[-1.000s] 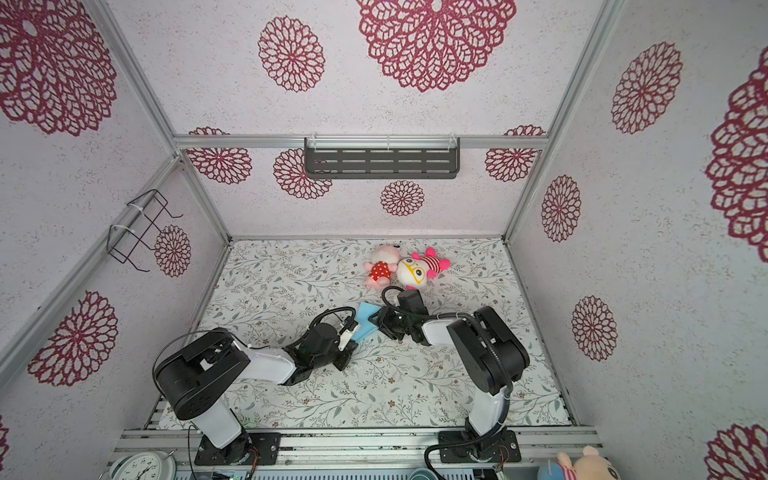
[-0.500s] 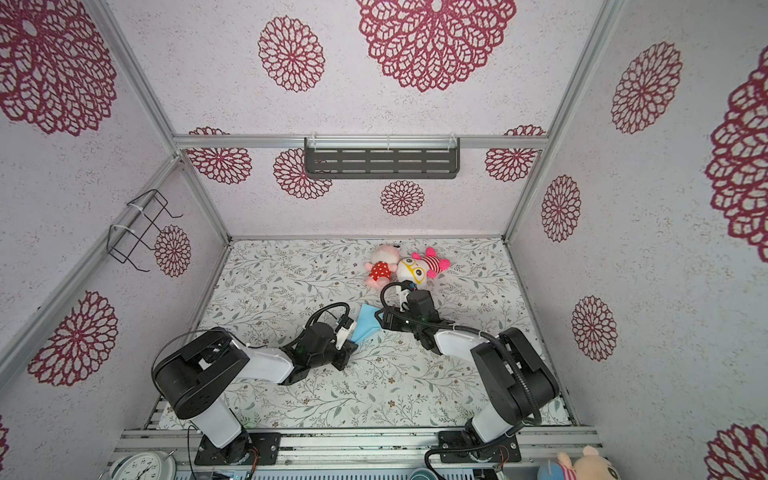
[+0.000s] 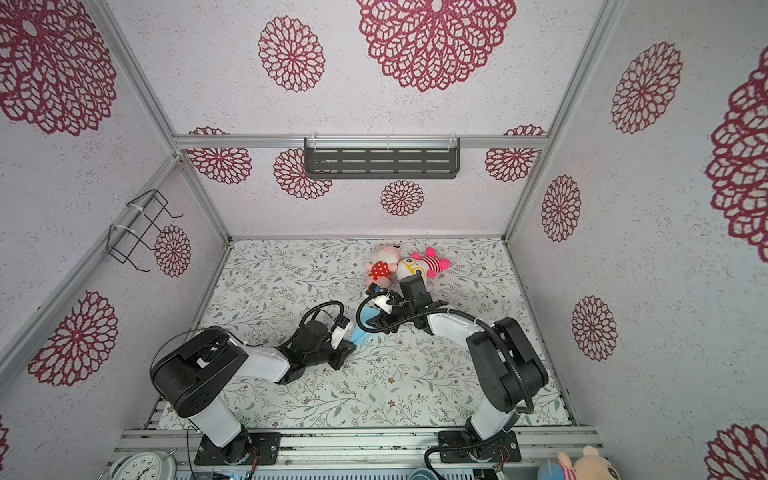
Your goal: Fold a paper plane with a square sheet of paper (pick it up from the middle)
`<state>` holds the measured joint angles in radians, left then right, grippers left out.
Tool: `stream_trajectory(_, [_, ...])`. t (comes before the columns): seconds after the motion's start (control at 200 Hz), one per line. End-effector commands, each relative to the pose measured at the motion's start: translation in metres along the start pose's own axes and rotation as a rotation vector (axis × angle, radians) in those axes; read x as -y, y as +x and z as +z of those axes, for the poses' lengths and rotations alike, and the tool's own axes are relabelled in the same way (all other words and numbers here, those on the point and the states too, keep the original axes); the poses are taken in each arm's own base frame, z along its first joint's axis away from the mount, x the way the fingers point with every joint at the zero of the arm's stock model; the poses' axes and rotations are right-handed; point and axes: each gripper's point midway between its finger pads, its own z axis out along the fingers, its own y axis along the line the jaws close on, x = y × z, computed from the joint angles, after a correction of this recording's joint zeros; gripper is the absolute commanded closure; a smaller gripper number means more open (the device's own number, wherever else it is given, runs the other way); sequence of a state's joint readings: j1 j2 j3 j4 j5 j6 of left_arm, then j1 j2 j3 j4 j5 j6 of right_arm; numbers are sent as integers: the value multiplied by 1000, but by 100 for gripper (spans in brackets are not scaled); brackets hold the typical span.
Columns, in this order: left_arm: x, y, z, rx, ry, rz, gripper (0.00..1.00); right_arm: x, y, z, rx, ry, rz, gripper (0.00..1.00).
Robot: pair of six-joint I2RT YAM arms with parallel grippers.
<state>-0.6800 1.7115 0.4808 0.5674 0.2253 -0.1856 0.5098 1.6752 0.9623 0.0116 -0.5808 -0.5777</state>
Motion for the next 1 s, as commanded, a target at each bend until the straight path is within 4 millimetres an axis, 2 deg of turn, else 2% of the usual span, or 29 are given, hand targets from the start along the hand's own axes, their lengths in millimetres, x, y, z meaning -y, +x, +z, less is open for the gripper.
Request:
stream_trajectory(0.0, [2,-6,-6,33,34,45,84,-28,11,-6,-54,-175,-194,36])
stream_trajectory(0.225, [-2,-9,-11,64,58,52,83,-34,19,2,-73,-250,-222,44])
stream_trajectory(0.46, [-7,-11,-10,53,92,60,81,-21,24,18,-101,-220,-253,47])
stream_trajectory(0.71, [-6,-12,-9,46,106,66,80,-22,21,28,-103,-278,-257,52])
stream_trajectory(0.871, [-7,-9,-6,37,107,66,80,-31,16,27,-84,-342,-255,59])
stream_trajectory(0.991, [-8,-8,-4,33,102,69,80,-37,18,26,-85,-385,-253,68])
